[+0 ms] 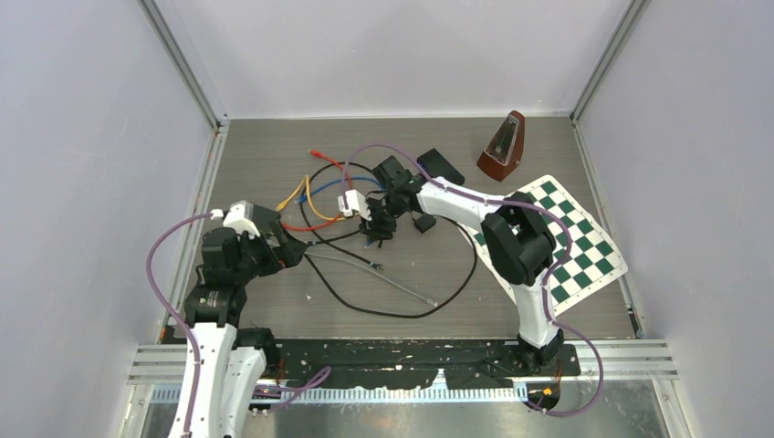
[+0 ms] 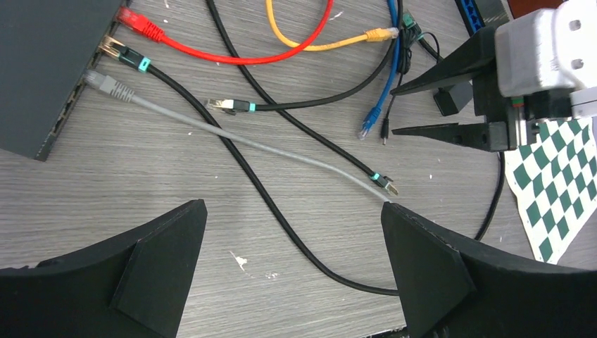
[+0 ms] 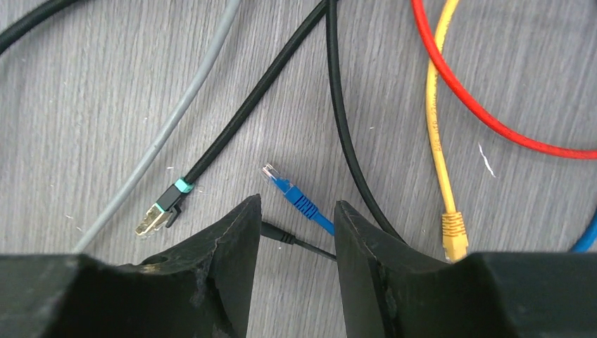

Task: Insert the plug into the switch port
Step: Pick up the connector from the center of the board.

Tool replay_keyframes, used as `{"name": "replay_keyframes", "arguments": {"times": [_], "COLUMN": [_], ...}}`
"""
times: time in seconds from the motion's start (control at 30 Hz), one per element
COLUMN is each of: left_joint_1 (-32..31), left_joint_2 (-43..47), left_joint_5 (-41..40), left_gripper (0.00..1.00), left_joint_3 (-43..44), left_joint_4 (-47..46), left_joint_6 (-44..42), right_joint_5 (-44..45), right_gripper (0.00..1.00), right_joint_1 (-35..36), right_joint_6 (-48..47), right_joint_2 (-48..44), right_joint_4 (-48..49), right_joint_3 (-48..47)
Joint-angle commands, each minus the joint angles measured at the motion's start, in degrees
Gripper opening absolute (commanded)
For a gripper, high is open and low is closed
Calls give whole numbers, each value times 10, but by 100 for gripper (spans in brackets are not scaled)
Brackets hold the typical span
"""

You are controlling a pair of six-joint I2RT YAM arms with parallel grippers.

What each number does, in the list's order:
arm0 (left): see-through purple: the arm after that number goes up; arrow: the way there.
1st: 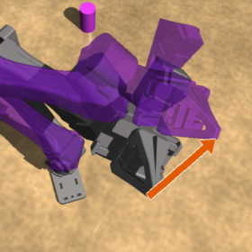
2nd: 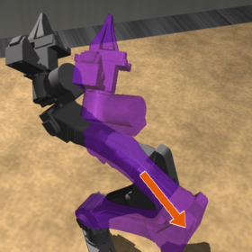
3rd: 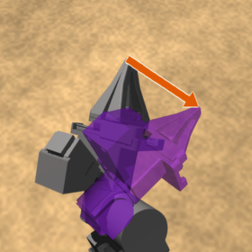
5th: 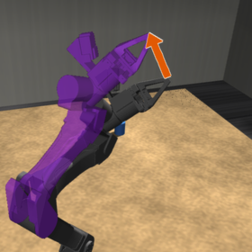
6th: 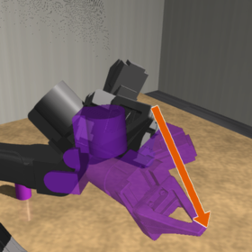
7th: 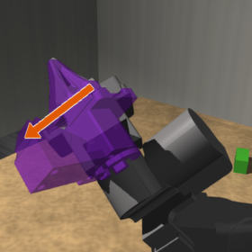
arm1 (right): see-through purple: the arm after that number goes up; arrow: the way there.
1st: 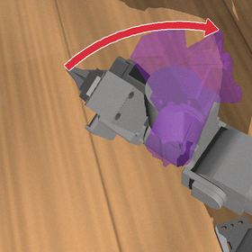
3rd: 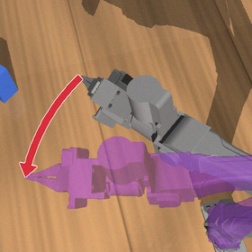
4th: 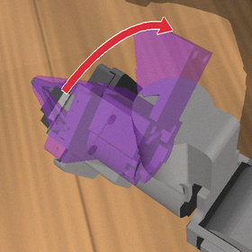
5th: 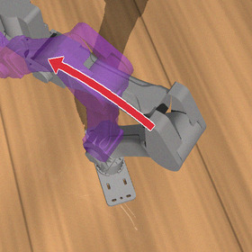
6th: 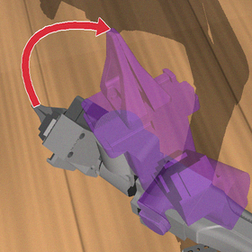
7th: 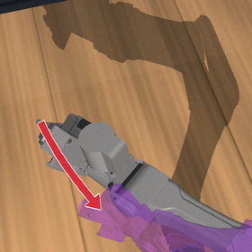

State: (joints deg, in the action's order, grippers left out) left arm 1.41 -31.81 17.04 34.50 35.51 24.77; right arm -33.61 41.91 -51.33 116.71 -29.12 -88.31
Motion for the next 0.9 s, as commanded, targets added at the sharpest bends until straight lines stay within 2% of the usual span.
{"name": "replay_keyframes", "arguments": {"times": [0.0,0.6,0.7,0.8,0.87], "left_joint_1": [-3,-5,-5,-5,-6], "left_joint_2": [13,36,35,35,34], "left_joint_5": [-27,-21,-23,-28,-43], "left_gripper": [100,100,100,100,100], "left_joint_3": [11,10,10,13,16], "left_joint_4": [-5,-2,-1,3,11], "left_joint_6": [-12,-21,-21,-22,-20], "right_joint_5": [-10,100,100,94,86], "right_gripper": [50,47,37,18,10], "right_joint_1": [2,21,22,25,25], "right_joint_6": [-66,-161,-166,-169,-167], "right_joint_2": [25,119,119,116,104], "right_joint_4": [-54,-160,-164,-165,-152], "right_joint_3": [-50,-128,-128,-124,-119]}}
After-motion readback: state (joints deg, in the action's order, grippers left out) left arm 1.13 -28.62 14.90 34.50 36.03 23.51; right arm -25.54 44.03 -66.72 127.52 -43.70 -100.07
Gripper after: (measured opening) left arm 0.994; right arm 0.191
